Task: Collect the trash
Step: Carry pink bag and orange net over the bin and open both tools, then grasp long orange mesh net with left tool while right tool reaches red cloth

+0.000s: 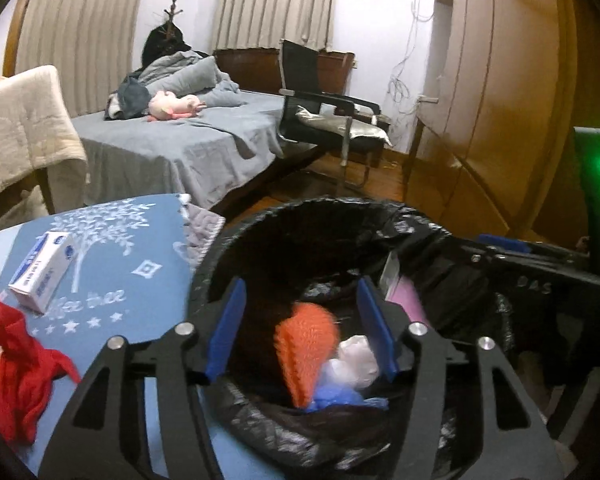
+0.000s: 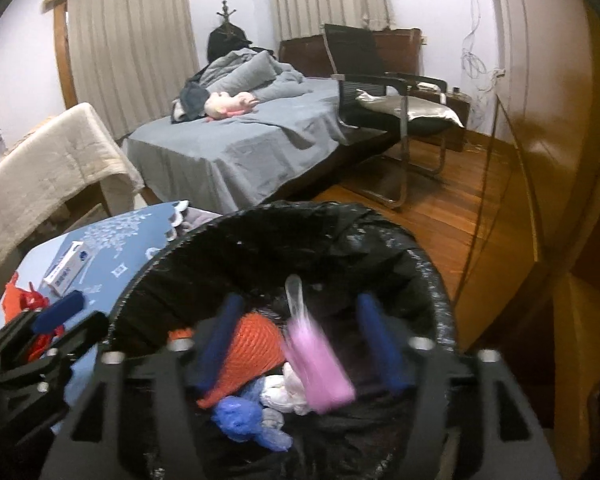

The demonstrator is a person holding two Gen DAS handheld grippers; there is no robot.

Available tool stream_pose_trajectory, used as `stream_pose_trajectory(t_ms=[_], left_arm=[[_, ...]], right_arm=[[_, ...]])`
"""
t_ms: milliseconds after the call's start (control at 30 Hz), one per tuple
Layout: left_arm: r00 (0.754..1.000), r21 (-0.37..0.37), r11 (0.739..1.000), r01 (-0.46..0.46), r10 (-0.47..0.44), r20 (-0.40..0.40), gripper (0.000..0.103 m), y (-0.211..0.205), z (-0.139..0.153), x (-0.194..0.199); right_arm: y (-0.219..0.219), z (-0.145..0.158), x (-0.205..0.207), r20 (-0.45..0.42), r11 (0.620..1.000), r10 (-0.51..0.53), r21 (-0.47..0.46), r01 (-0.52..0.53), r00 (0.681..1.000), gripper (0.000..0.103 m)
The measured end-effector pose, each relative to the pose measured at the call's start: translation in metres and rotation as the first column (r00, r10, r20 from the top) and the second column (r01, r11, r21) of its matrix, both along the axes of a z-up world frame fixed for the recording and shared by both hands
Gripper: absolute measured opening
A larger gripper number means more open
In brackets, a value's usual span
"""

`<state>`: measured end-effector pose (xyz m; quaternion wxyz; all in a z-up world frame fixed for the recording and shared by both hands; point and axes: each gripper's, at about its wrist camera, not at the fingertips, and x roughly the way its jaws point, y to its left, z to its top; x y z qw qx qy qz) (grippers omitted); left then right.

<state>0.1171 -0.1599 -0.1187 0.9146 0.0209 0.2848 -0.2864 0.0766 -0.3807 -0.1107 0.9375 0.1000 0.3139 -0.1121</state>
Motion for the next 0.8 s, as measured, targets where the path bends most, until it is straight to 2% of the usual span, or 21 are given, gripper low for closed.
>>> stream_pose_trajectory(t_ms=[33, 100, 167, 300, 567, 800], left_arm=[[1.000, 0.005, 1.000, -0.012, 0.012, 0.005, 0.065, 0.003, 0.001, 0.000], [0.999, 0.014, 0.999, -0.046, 0.046, 0.023, 0.070, 0.014, 0.004, -0.001], [0.996, 0.023, 0.997, -0.075, 0.074, 0.040, 0.078, 0.022, 0.007, -0.002], [0.989, 0.041, 0.990, -0.138, 0.135, 0.065, 0.086, 0.047, 0.012, -0.005], [0.964, 0.062, 0.966, -0.253, 0.246, 0.098, 0.087, 0.093, 0.020, -0.012], [0.930, 0.087, 0.930, -0.358, 0.347, 0.117, 0.087, 0.140, 0.018, -0.017]], right_arm=[[0.001, 0.000, -0.003, 0.004, 1.000, -0.010, -0.003, 0.010, 1.000, 0.079], [0.003, 0.002, -0.005, 0.014, 1.000, -0.025, -0.009, 0.025, 1.000, 0.093], [0.008, 0.004, -0.005, 0.027, 1.000, -0.025, -0.018, 0.026, 0.999, 0.097], [0.025, 0.008, 0.000, 0.038, 0.999, 0.020, -0.030, -0.019, 0.999, 0.097], [0.082, 0.007, 0.018, 0.052, 0.989, 0.148, -0.022, -0.147, 0.988, 0.097], [0.133, 0.006, 0.034, 0.060, 0.967, 0.256, -0.031, -0.255, 0.965, 0.097]])
